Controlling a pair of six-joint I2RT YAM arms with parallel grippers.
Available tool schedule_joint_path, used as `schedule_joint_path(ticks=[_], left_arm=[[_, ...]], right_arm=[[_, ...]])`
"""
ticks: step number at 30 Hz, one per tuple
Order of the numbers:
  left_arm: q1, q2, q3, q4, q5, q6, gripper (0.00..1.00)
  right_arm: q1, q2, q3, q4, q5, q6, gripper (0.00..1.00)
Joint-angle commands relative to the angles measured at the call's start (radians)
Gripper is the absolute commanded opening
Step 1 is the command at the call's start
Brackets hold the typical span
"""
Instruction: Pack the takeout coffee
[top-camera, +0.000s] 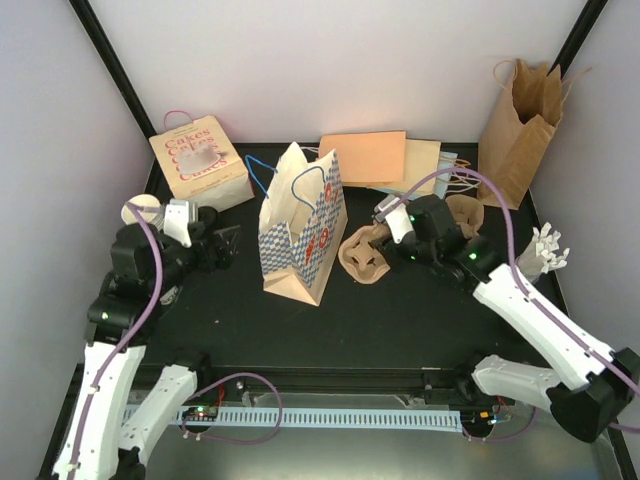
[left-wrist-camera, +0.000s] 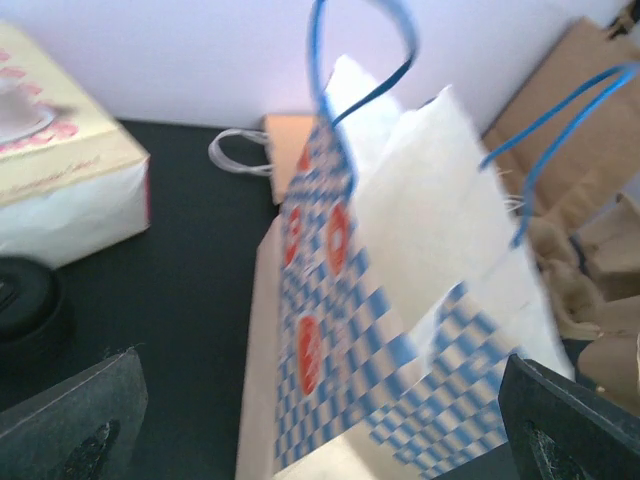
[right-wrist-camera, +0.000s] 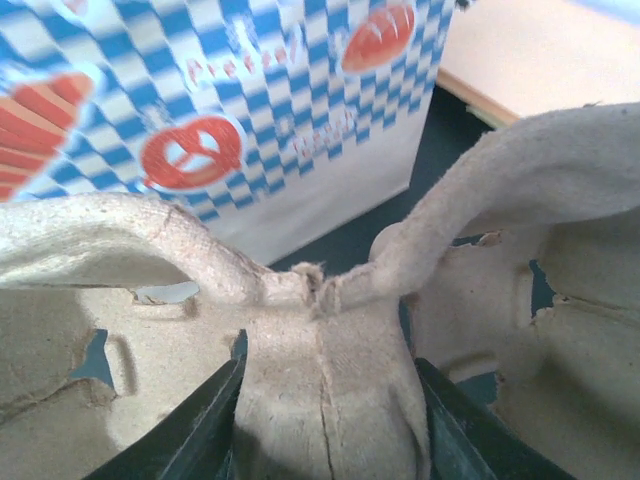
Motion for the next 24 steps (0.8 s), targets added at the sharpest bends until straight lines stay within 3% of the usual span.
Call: schedule_joint_path(ticks=[1,7,14,20,24], left_arm=[[-0.001,0.142,0.168,-0.014,0.155,0.033,0.99],[-0.003,0.393,0.352,-0.121,0.215,0.069,0.95],[-0.028,0.591,0.436,-0.168,0.238,0.099,0.9],[-0.117,0.731,0.551,-0.248,0.075,0.127,0.85],[-0.129,0.777,0.573,-0.25,-0.007,0.12,0.72]], right_arm=[[0.002,-0.077,0.052,-0.009,-0.087,0.013,0.43],[0.002,-0.129,0.09,-0.042,-0.135,0.011,0.44],[0.002,-0.2,0.114,-0.049,-0.18,0.014,0.44],[0.001,-0.238,0.109,-0.046,-0.197,0.029,0.44],[0.002,-0.252,0.112,-0.042,-0.207,0.037,0.44]])
